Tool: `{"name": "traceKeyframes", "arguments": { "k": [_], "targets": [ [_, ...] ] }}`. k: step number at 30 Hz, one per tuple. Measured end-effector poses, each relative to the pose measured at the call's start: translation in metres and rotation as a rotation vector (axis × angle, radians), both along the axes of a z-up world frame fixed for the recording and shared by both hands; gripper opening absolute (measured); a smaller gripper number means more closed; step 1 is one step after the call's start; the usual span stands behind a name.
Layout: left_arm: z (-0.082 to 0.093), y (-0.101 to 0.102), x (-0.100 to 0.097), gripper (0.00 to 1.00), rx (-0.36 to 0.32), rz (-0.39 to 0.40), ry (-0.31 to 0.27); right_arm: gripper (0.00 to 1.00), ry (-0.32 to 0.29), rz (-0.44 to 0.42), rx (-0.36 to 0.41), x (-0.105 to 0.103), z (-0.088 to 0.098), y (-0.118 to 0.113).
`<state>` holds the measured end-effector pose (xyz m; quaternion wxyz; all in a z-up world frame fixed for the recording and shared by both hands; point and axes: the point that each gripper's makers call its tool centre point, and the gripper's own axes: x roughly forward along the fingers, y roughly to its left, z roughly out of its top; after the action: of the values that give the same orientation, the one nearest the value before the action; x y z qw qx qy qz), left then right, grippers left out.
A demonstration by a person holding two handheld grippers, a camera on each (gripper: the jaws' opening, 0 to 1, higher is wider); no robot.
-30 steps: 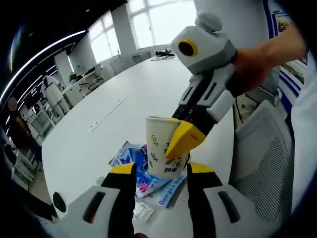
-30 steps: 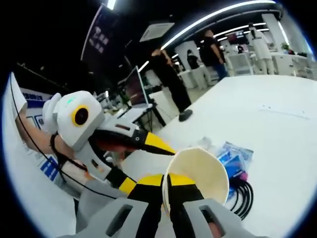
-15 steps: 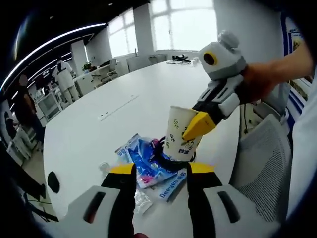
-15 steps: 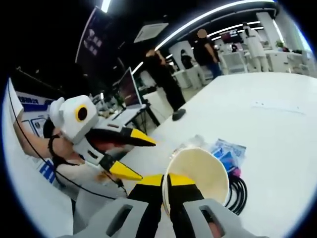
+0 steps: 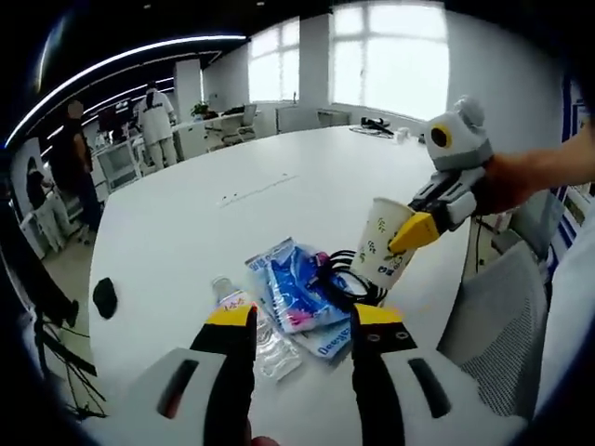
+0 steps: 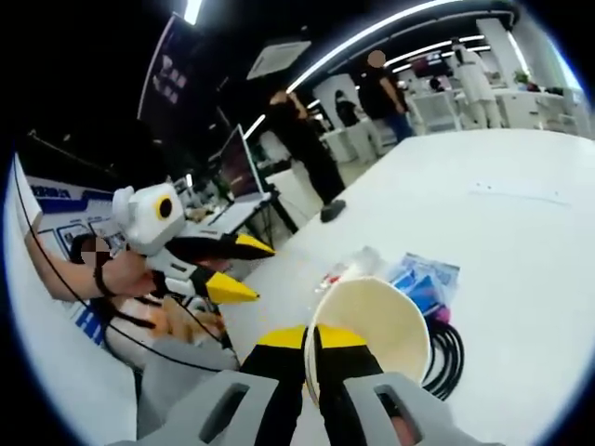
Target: Arrange the tabletop items into an orderly group along one side of the table until the central work area is clear of visible clutter.
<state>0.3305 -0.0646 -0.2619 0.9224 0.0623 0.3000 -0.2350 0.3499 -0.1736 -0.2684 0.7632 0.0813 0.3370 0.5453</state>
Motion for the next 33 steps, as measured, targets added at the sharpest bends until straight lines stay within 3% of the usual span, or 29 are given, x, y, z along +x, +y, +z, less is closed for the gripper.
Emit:
{"name": "traceKeyframes", "arguments": {
  "k": [7,19,33],
  "targets": [
    [-0.005,0.042,-0.004,0.4,-0.053,0.134,0.006,0.0,0.01,-0.004,-0.008,-0.001,-0.003,-0.004],
    [-0.014,0.091,-0.028,0.42,-0.096,0.285,0.019,0.0,0.023,0.018,-0.047,-0.004,-0.009,-0.007],
    [-0.021,0.118,-0.047,0.53,-0.159,0.385,0.028,0.0,0.036,-0.009,-0.08,0.025,-0.016,0.002]
  ]
}}
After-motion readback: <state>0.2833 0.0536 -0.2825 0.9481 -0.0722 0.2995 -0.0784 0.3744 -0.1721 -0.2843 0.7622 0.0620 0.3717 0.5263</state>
